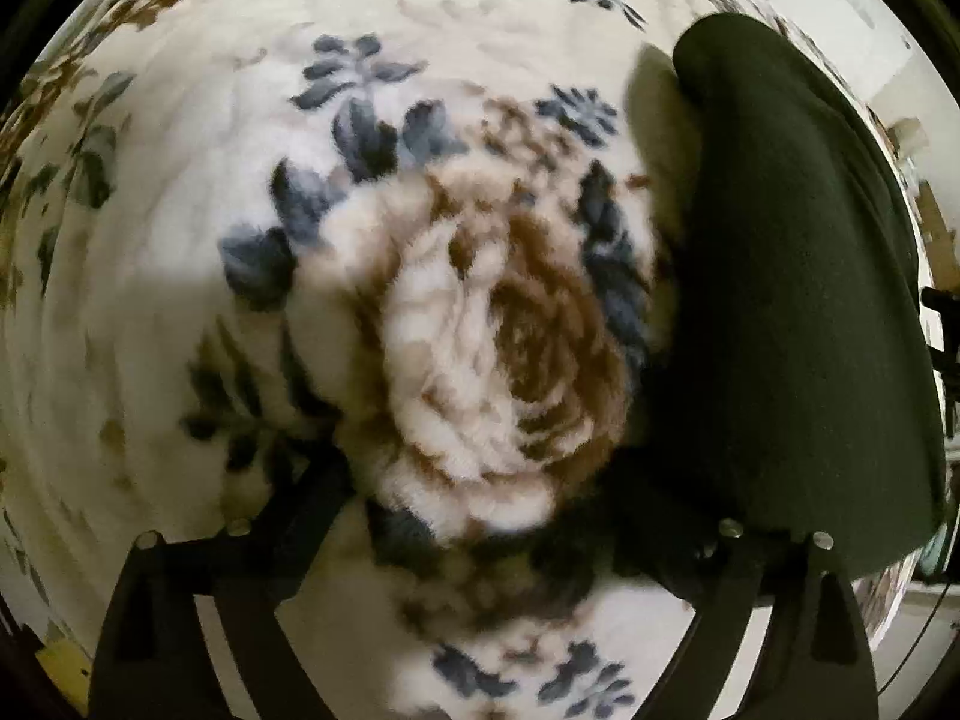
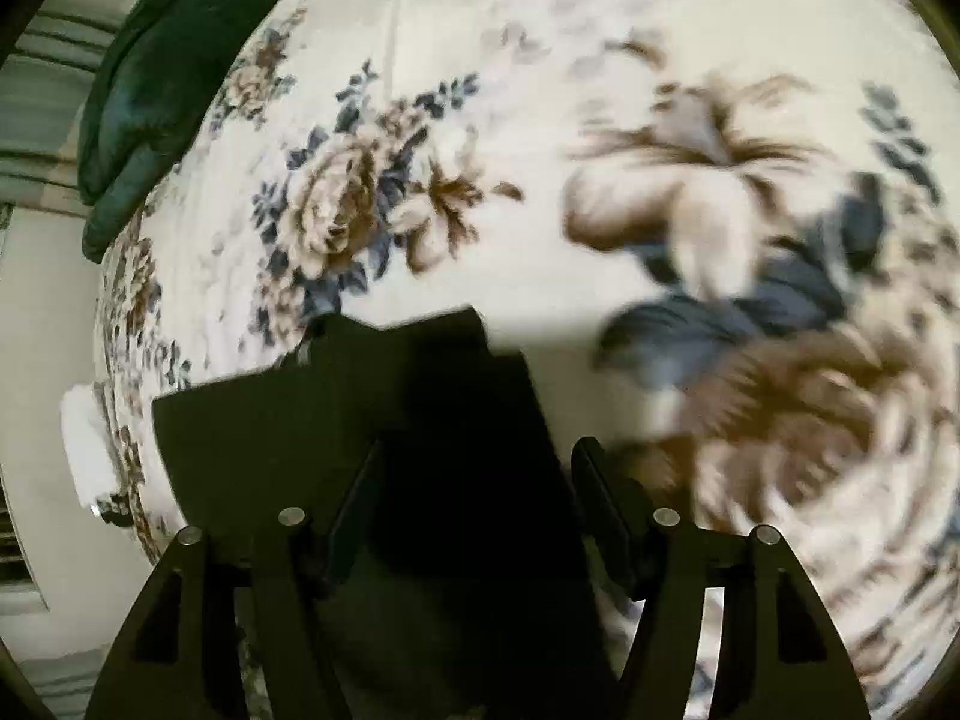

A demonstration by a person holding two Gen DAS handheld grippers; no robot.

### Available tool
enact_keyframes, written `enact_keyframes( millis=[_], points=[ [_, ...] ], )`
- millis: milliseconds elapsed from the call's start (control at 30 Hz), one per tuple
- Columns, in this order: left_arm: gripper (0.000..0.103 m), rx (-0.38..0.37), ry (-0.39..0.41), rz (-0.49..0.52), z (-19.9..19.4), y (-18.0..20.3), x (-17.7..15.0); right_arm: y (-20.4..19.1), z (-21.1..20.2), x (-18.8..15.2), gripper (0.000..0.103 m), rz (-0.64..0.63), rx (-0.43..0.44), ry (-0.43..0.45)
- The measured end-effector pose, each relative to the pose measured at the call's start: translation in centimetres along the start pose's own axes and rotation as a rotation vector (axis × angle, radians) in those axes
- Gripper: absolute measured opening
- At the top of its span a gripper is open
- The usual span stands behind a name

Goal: Fold small clothes

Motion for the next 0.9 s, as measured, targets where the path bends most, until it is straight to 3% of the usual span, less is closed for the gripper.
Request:
enact_keyframes(
  millis=[33, 67, 100, 167, 300, 400, 467, 500, 533, 567, 633, 833, 900],
  points=[
    [0.094, 0.003, 0.01, -0.002, 0.1, 0.1, 0.0, -0.2, 0.4, 0.2, 0.047, -0.001, 0.012, -0.002],
    [0.095, 0.0, 0.012, -0.005, 0.2, 0.3, 0.1, -0.4, 0.4, 0.6, 0.01, 0.004, 0.004, 0.017],
    [0.096, -0.011, 0.011, -0.013, 0.2, 0.2, 0.1, -0.6, 0.2, 1.0, 0.004, 0.009, -0.012, 0.046],
    [0.097, -0.017, 0.011, -0.017, 0.3, 0.2, 0.0, -1.1, -1.0, 1.5, 0.003, 0.023, -0.015, 0.111],
    [0.097, -0.003, -0.004, -0.023, -0.4, 0.4, 0.0, -1.5, -3.9, 3.9, 0.003, 0.065, -0.054, 0.211],
    [0.097, 0.024, -0.012, -0.032, -1.7, 0.6, 0.6, -1.9, -3.2, 5.6, 0.003, 0.057, -0.091, 0.166],
    [0.097, 0.046, 0.011, -0.037, -3.6, 0.9, 1.1, -2.3, -2.2, 5.4, 0.004, 0.018, -0.131, 0.081],
    [0.097, 0.051, 0.032, -0.036, -4.7, 1.1, 1.3, -2.1, -2.3, 4.8, 0.008, 0.007, -0.133, 0.065],
    [0.097, 0.058, 0.054, -0.032, -5.7, 1.3, 1.5, -1.7, -2.8, 4.1, 0.021, -0.004, -0.135, 0.056],
    [0.097, 0.062, 0.069, -0.028, -6.4, 1.5, 1.7, -1.2, -3.5, 2.8, 0.041, -0.012, -0.133, 0.049],
    [0.097, 0.072, 0.102, -0.01, -7.9, 2.4, 2.0, 0.1, -4.3, 0.2, 0.057, -0.009, -0.109, 0.038],
    [0.097, 0.103, 0.11, 0.067, -8.0, 4.8, 3.0, 4.1, -2.3, -9.4, 0.057, 0.081, -0.008, -0.116],
    [0.097, 0.109, 0.095, 0.073, -7.4, 5.6, 3.2, 4.3, -0.8, -11.0, 0.057, 0.089, 0.006, -0.14]
  ],
)
Point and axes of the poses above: each gripper's, at about its wrist camera, not at the fingertips, and z roughly the way its jaws point, y to its right, x to its top, the point moved 6 cm from there along z, roughly the way its jaws point, and after that the axes turned 11 degrees about -y, right-handed, at the moved point
